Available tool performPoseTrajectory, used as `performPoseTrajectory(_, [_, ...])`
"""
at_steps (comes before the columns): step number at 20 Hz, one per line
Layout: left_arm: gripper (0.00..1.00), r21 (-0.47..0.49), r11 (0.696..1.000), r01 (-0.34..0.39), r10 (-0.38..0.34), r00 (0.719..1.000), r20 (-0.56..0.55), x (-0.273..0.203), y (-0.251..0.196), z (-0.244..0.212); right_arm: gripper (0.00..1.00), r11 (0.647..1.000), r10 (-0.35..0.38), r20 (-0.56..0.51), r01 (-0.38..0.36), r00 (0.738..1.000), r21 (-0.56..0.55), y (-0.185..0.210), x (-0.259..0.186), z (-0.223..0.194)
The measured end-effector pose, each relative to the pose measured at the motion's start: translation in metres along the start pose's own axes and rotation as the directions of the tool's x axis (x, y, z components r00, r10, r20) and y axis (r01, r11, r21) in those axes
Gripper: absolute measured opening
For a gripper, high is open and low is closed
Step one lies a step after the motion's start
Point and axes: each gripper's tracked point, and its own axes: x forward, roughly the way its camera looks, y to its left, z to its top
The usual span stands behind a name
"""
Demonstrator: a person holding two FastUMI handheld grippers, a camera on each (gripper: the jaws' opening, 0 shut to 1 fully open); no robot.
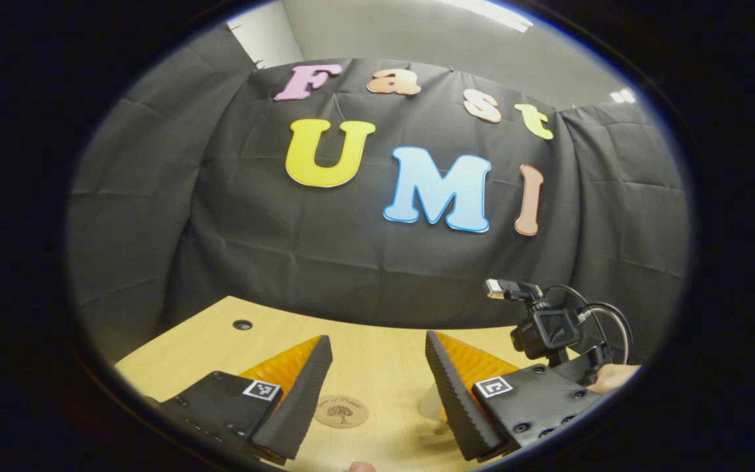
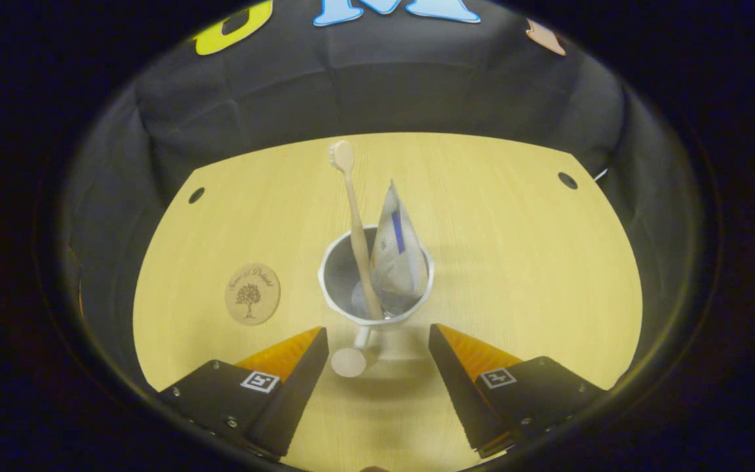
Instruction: Put the toothbrush and toothpaste on the desktop into the cup, then pick up the cup and place it on the coaster on the desktop.
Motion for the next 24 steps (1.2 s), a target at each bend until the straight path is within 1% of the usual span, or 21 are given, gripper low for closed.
performPoseTrajectory(3, [0.92,-0.007,1.0,-0.009,0.009,1.0,0.0,-0.003,0.004,0.0,0.94,1.0,-0.01,-0.049,0.01,0.999,0.004,-0.004,0.01,-0.003])
performPoseTrajectory(8, [0.92,-0.016,1.0,-0.013,0.013,1.0,-0.013,-0.007,0.005,-0.004,0.94,0.999,-0.033,-0.115,0.031,0.993,-0.019,-0.006,0.021,-0.003])
performPoseTrajectory(9, [0.92,-0.015,1.0,-0.015,0.014,1.0,-0.014,-0.007,0.005,-0.004,0.95,0.999,-0.038,-0.123,0.035,0.992,-0.028,-0.006,0.023,-0.001])
performPoseTrajectory(11, [0.92,-0.017,1.0,-0.011,0.01,1.0,-0.015,-0.007,0.004,-0.004,0.94,0.998,-0.046,-0.141,0.041,0.989,-0.042,-0.005,0.025,0.002])
performPoseTrajectory(12, [0.92,-0.017,1.0,-0.009,0.009,1.0,-0.016,-0.008,0.004,-0.004,0.92,0.998,-0.042,-0.149,0.035,0.988,-0.046,-0.003,0.027,0.003])
performPoseTrajectory(13, [0.92,-0.017,1.0,-0.009,0.008,1.0,-0.018,-0.007,0.004,-0.005,0.87,0.998,-0.045,-0.159,0.038,0.986,-0.048,-0.002,0.029,0.002])
performPoseTrajectory(15, [0.92,-0.02,1.0,-0.01,0.01,1.0,-0.02,-0.008,0.006,-0.005,0.72,0.997,-0.058,-0.171,0.049,0.984,-0.058,-0.004,0.029,0.002])
performPoseTrajectory(16, [0.92,-0.021,1.0,-0.011,0.011,1.0,-0.023,-0.009,0.007,-0.006,0.72,0.997,-0.056,-0.182,0.046,0.982,-0.061,-0.003,0.03,0.0])
performPoseTrajectory(17, [0.92,-0.023,1.0,-0.012,0.011,1.0,-0.025,-0.009,0.008,-0.007,0.68,0.997,-0.062,-0.196,0.051,0.979,-0.06,-0.004,0.031,-0.005])
performPoseTrajectory(18, [0.92,-0.026,1.0,-0.013,0.012,1.0,-0.027,-0.009,0.009,-0.008,0.58,0.997,-0.065,-0.206,0.054,0.976,-0.059,-0.006,0.03,-0.007])
performPoseTrajectory(19, [0.92,-0.026,1.0,-0.015,0.014,0.999,-0.028,-0.01,0.01,-0.008,0.46,0.997,-0.069,-0.21,0.058,0.975,-0.058,-0.007,0.03,-0.007])
performPoseTrajectory(20, [0.92,-0.026,0.999,-0.019,0.018,0.999,-0.03,-0.01,0.013,-0.008,0.4,0.996,-0.075,-0.21,0.065,0.975,-0.055,-0.009,0.029,-0.005])
performPoseTrajectory(21, [0.92,-0.026,0.999,-0.022,0.021,0.999,-0.032,-0.01,0.014,-0.009,0.3,0.996,-0.074,-0.207,0.063,0.976,-0.06,-0.008,0.029,-0.006])
performPoseTrajectory(22, [0.92,-0.027,0.999,-0.024,0.023,0.999,-0.035,-0.009,0.015,-0.01,0.27,0.996,-0.073,-0.204,0.06,0.976,-0.066,-0.009,0.029,-0.006])
performPoseTrajectory(24, [0.92,-0.03,0.999,-0.027,0.026,0.999,-0.037,-0.01,0.018,-0.01,0.27,0.995,-0.07,-0.195,0.055,0.978,-0.078,-0.007,0.031,-0.006])
